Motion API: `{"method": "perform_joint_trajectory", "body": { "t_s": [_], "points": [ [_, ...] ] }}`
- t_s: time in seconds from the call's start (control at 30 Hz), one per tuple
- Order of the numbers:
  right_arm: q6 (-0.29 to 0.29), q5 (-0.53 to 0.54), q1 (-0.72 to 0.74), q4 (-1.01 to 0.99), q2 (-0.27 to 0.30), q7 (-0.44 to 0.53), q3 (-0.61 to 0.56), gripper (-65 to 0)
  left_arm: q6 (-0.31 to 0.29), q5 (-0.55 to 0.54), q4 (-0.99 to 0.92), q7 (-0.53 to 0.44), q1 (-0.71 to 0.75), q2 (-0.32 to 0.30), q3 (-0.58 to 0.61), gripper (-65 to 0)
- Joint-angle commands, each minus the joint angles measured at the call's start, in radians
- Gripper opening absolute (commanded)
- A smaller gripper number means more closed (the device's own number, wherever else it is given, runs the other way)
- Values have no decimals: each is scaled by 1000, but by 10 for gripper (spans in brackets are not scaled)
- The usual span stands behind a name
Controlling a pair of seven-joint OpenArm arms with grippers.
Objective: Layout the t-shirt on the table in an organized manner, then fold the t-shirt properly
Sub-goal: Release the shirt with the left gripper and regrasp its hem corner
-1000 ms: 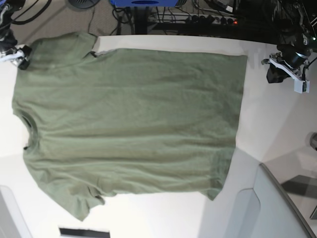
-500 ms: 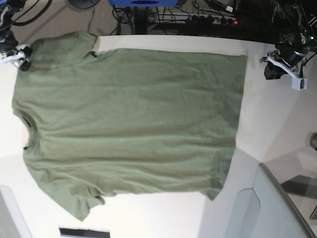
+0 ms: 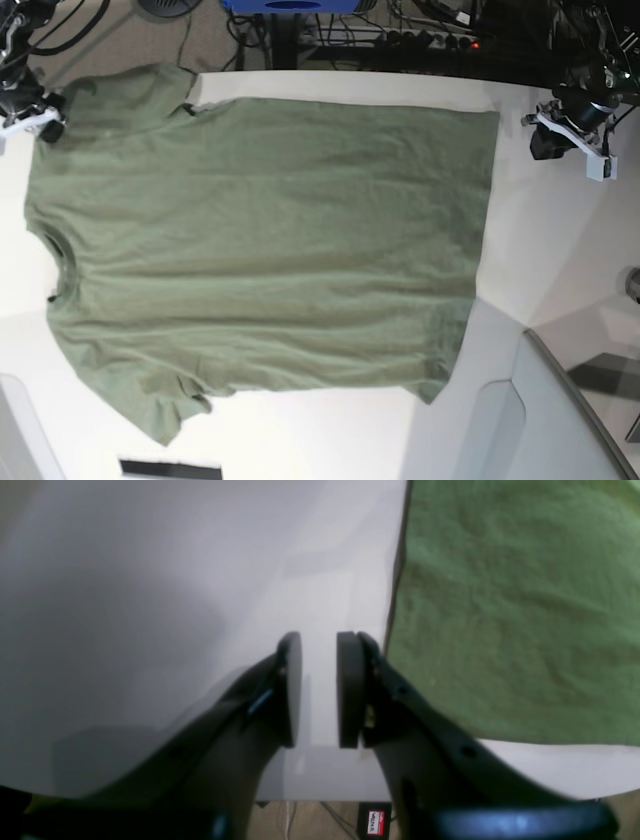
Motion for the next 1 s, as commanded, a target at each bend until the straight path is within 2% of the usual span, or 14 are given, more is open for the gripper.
{"method": "perform_joint_trajectory", "body": {
  "t_s": [0.0, 0.07, 0.13, 0.23, 0.4, 0.47, 0.97],
  "points": [
    [4, 9, 0, 11, 13, 7, 2, -456, -6, -14, 13, -19, 0, -5, -3, -512],
    [4, 9, 0, 11, 13, 7, 1, -527, -6, -14, 13, -19, 0, 0, -3, -510],
    [4, 8, 0, 11, 13, 7, 1, -647, -6, -14, 12, -19, 0, 3, -2, -508],
    [4, 8, 0, 11, 13, 7, 1, -638, -6, -14, -5, -19, 5, 9, -3, -485],
    [4, 8, 0, 11, 13, 7, 1, -650, -6, -14, -56, -19, 13, 12, -6, -290],
    [4, 8, 0, 11, 13, 7, 1, -650, -10, -14, -79, -19, 22, 12, -3, -245],
    [4, 8, 0, 11, 13, 7, -1, -650, -11, -15, -130, -19, 20, 96, 9, -248]
  ]
}}
